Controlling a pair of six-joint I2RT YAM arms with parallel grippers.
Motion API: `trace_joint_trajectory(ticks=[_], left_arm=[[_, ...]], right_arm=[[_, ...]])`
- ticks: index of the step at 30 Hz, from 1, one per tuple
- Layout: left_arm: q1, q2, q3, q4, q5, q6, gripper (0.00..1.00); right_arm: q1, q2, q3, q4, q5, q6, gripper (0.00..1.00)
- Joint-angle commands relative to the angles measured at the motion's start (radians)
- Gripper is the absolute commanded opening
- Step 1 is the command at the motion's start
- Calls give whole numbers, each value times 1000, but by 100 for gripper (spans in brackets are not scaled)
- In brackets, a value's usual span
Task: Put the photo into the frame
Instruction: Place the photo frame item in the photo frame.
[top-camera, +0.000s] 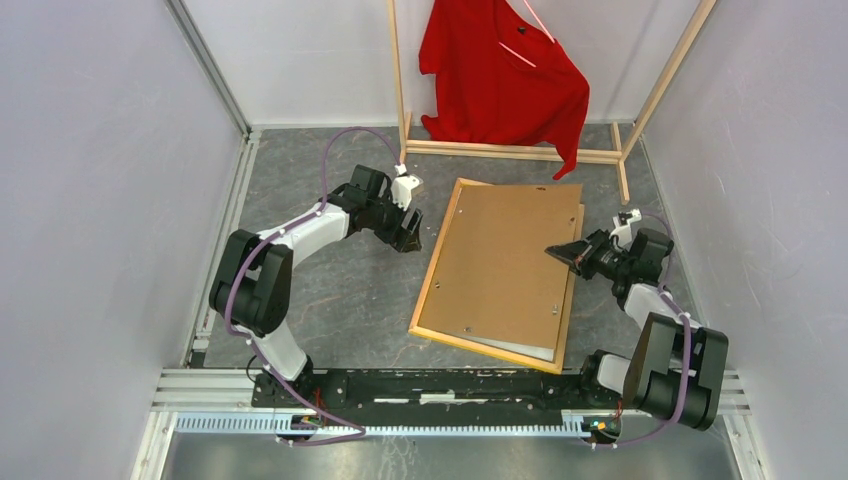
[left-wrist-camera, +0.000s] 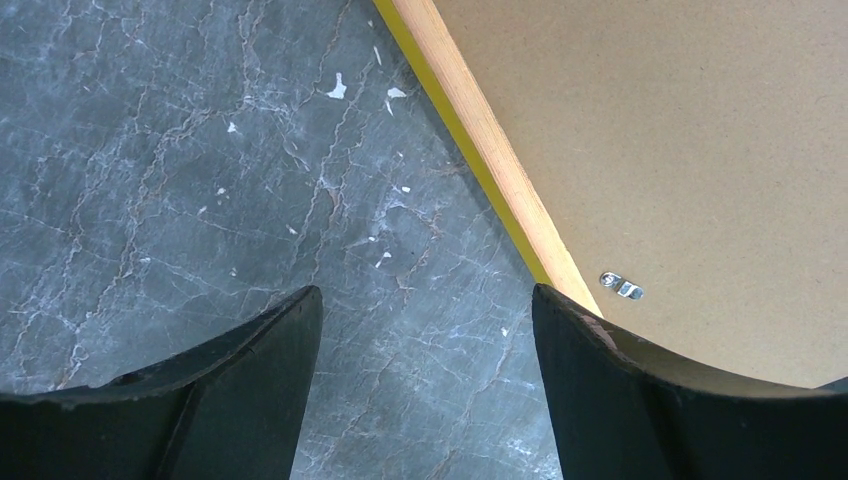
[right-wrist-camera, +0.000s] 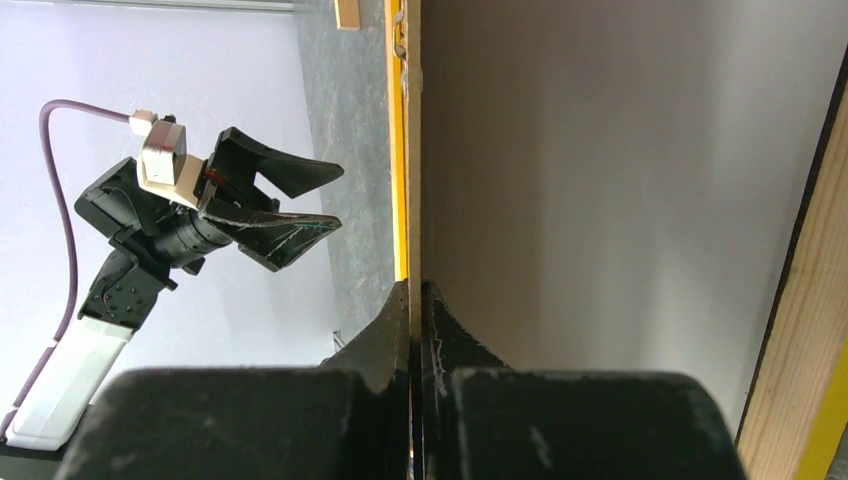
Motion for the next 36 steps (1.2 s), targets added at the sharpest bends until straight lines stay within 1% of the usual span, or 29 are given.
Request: trace_joint_trajectory(ticks=[1,4,6,11,16,20,25,26,29,31,34,35,36], left_arm=[[-6,-22,13,-25,10,26,83],[-7,-20,10,-30,13,33,83],[-6,-17,10,-31,12,38,83],[-6,-15,9,-33,7,42,83],[-7,-13,10,-43,-6,54,83],[5,-12,23,-69,-21,73,83],[55,-4,55,-113,-15,74,83],[72,0,63,-125,-13,75,83],[163,18,106,-171,37,52,82],[220,20,128,-202,68,52,82],[254,-14,113,-220,35,98,82],[256,-32,100,-221,21,114,82],[257,-47,87,-218,10,123,83]], right_arm=[[25,26,11,44,-12,-28,0],[48,52,31,29,-3,-66,0],[59,79,59,-21,6,-121,0],[85,107,61,-27,31,-139,0],[136,108,27,55,47,-74,0],[218,105,-7,154,101,15,0],[334,118,-34,243,228,105,0],[377,128,-36,266,247,124,0],[428,169,-19,311,280,157,0],[460,203,17,304,298,153,0],[507,243,67,270,330,129,0],[518,253,85,257,341,118,4],[528,260,98,233,350,104,11]])
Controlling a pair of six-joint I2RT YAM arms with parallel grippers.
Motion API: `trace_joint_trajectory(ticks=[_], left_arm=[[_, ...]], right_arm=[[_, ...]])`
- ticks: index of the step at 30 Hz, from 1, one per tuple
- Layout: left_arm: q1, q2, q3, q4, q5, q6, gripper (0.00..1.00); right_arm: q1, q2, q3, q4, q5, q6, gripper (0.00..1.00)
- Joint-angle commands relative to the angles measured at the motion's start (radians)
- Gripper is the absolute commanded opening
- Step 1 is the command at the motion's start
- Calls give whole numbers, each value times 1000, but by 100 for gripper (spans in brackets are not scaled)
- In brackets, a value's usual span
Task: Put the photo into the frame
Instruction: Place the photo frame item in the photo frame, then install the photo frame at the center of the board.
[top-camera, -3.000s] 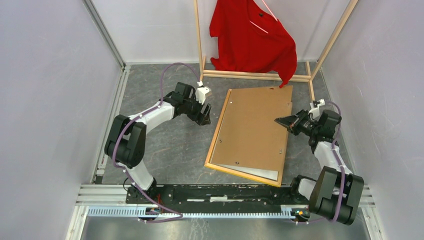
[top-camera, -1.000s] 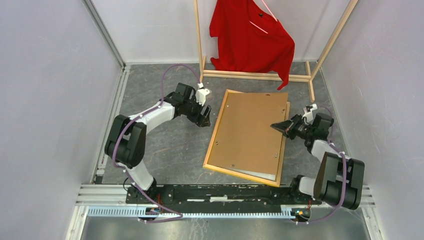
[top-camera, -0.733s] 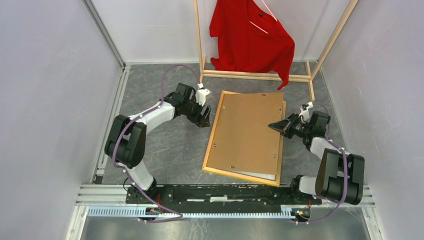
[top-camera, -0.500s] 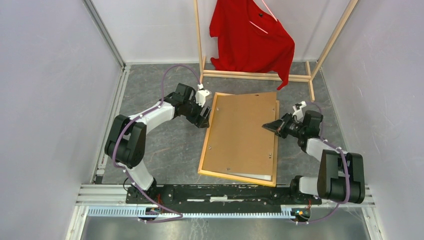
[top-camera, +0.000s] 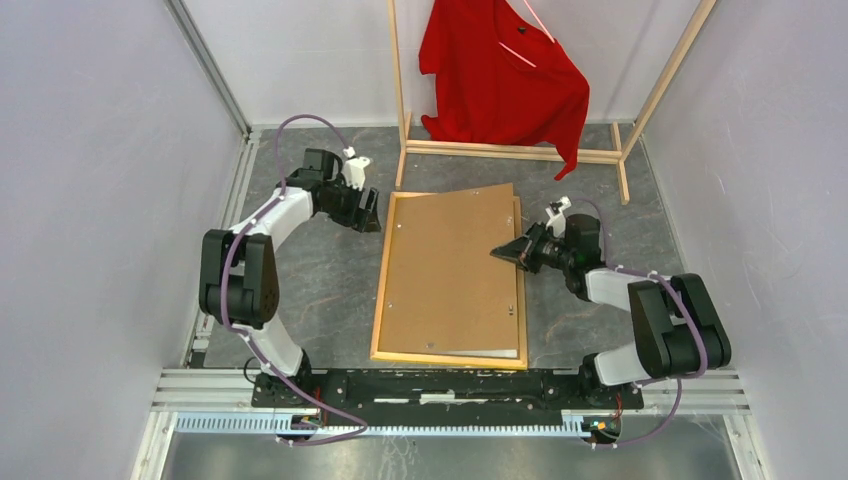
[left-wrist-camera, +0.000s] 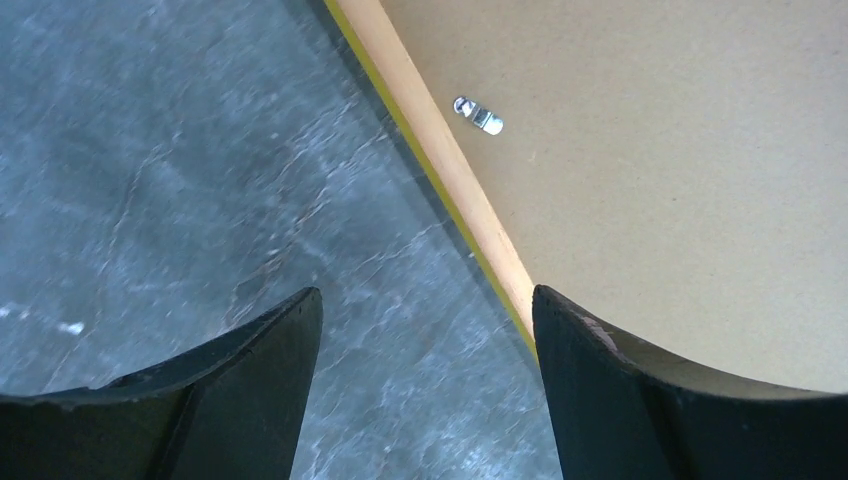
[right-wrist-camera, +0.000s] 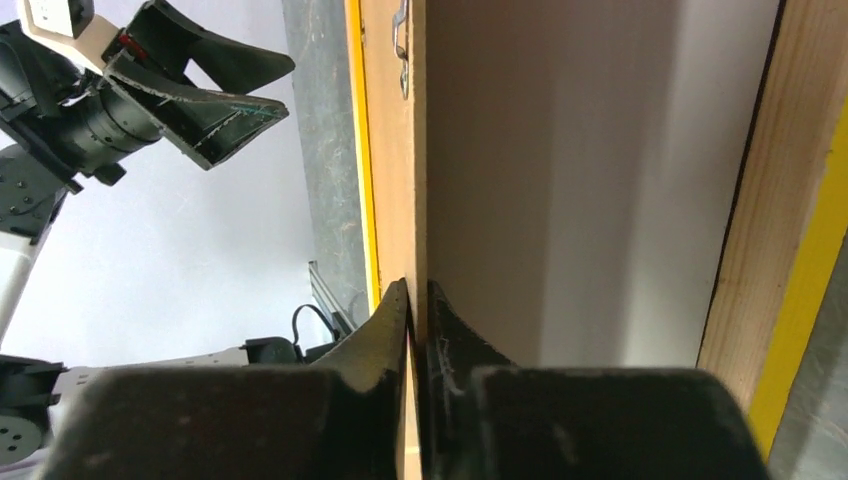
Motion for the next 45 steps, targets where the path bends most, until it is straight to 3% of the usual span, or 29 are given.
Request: trace_joint_trajectory(ticks=[1,3,4,6,13,28,33,37,40,45], left_arm=[[8,-74,-18,-44,-17,80,84],[9,-90,-37,-41,-30,83,86],[9,-94,-44,-42,-39,83,88],[9,-101,-59,-43,-53,86,92],[10,-131,-100,-44,-78,102,98],[15,-173,-99,-69,-87,92,100],[31,-205,-105,-68,-48,91,100],[35,-224,-131,-67,-32,103,100],[35,-212,-135,-103,4,121,99],[35,-185,-159,-130,65,78,88]], right_arm=[[53,43,89,-72,120,-88,16],[68,46,126,-147,150,-131,30],[75,44,148,-192,171,-158,44],[86,40,191,-283,204,-215,62],[112,5,316,-539,307,-352,98],[150,-152,447,-791,533,-497,98],[153,-253,352,-583,532,-499,98],[170,-277,265,-403,386,-447,98],[283,-283,262,-362,435,-440,98],[523,-218,295,-336,498,-488,82]])
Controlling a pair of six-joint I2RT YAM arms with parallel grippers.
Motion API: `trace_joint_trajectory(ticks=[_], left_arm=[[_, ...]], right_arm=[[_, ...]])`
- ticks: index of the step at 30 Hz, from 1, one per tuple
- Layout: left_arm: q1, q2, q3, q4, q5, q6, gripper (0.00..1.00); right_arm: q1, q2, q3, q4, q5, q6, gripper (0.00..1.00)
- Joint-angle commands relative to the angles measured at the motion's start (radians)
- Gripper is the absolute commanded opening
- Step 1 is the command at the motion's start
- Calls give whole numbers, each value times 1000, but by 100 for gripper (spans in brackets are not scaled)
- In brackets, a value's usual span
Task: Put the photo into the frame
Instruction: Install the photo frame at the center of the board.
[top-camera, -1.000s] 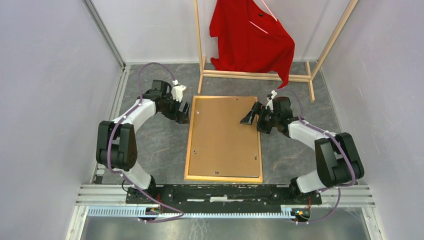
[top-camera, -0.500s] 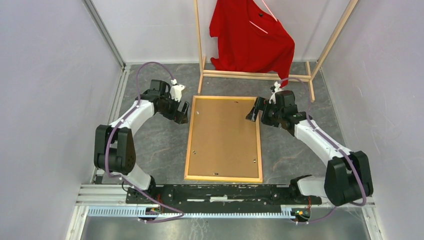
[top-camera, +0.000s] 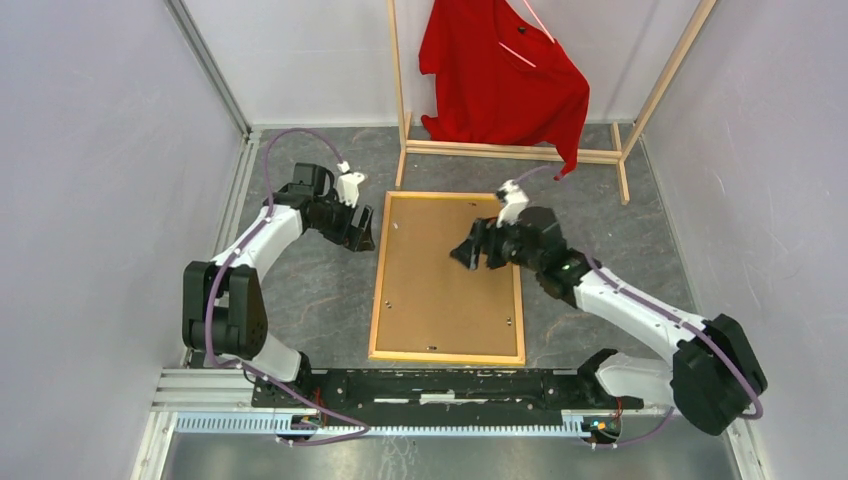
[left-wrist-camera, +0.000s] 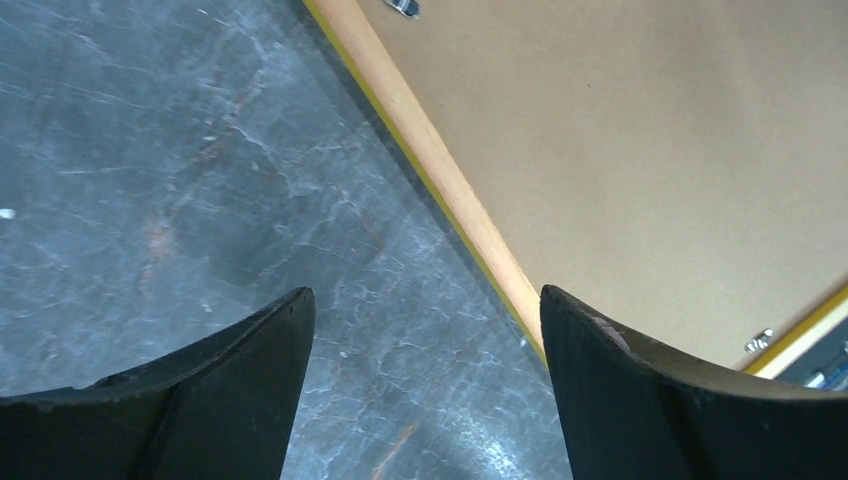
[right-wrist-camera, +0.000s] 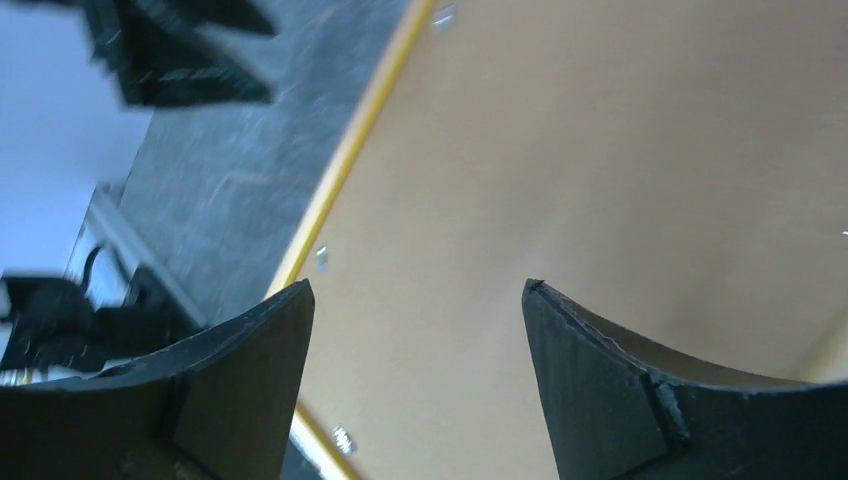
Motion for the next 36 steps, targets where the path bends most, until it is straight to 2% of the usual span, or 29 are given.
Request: trace_joint_trajectory(ticks=[1,4,9,16,25,30,36], left_arm=[[3,13,-43,-23,104,6,87],[1,27,-73,-11,145,-22,82],[-12,84,-102,10,155,-31,71],[-35,166,-97,10,194,-25,44],[-44,201,-89,10,216,-8,40],[-48,221,-84,10,200,4,27],[-49,224,-84,10,201,14,21]], right_arm=[[171,61,27,137,26,-23,79],[291,133,26,192,42,-32,73],[407,281,42,294,30,-35,66],[459,417,95,378,-6,-41,68],[472,497,109,433,-21,-32,69],[473,526,116,458,-31,-27,69],[479,551,111,487,-33,-12,68]])
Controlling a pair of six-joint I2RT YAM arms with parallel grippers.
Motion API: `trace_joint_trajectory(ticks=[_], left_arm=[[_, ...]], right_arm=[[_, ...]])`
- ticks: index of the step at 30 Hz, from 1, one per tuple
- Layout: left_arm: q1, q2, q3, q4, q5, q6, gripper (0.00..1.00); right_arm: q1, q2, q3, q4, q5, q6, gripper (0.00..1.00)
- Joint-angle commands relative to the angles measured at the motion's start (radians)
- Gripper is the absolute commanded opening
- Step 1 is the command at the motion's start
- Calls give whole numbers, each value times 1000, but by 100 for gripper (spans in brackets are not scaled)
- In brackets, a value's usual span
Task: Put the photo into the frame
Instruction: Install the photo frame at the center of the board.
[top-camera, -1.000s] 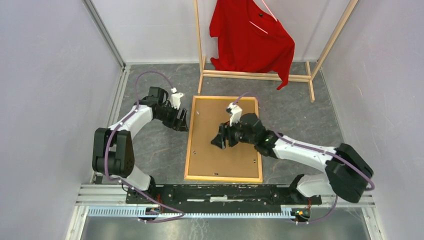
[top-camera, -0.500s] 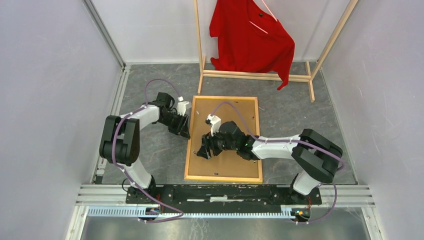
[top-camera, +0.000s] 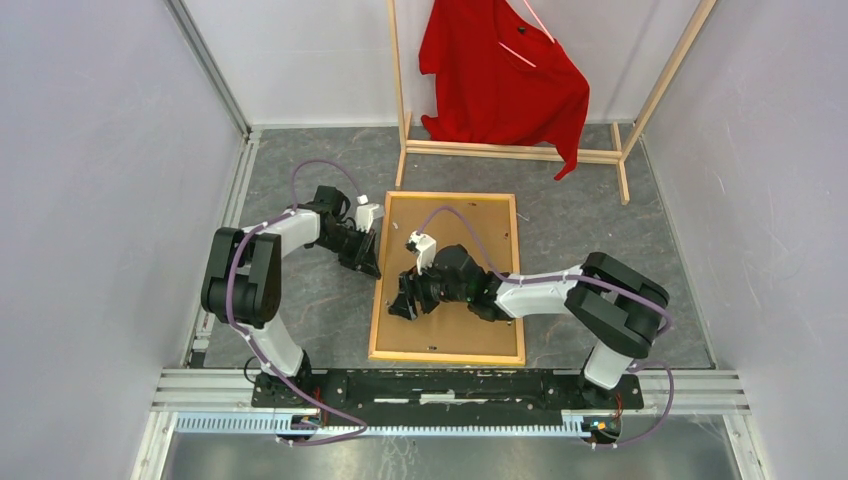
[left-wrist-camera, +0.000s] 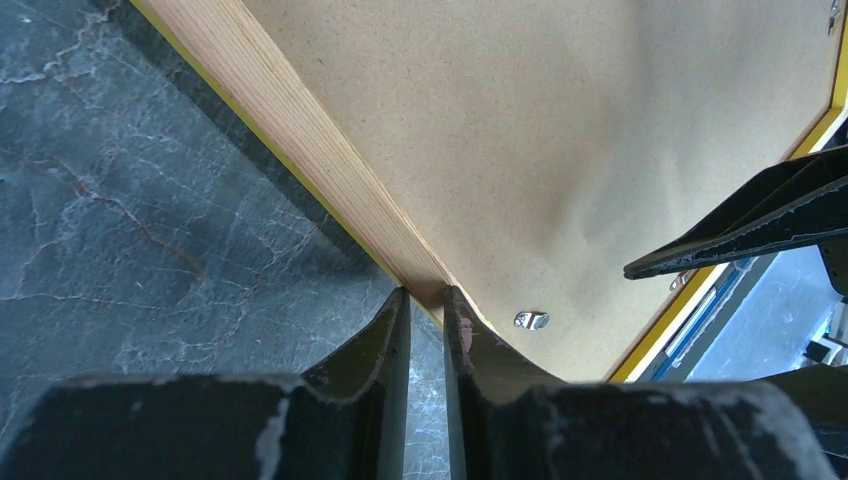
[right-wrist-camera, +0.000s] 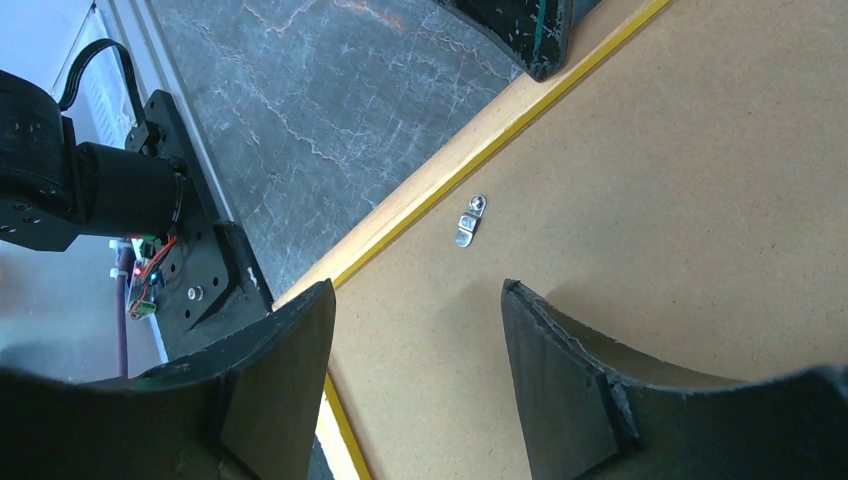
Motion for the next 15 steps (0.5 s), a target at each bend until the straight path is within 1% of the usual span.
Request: trace_joint_trajectory(ticks=[1,4,15], left_arm=[[-10,20,12,22,-20,29,20],[-14,16,13,23,-34,35,17],[-47,9,9,25,-82,46,14]], right_arm=[[10,27,31,76,-7,9,68],[14,46,31,91,-8,20,67],[14,70,31,115,-16,39,65]])
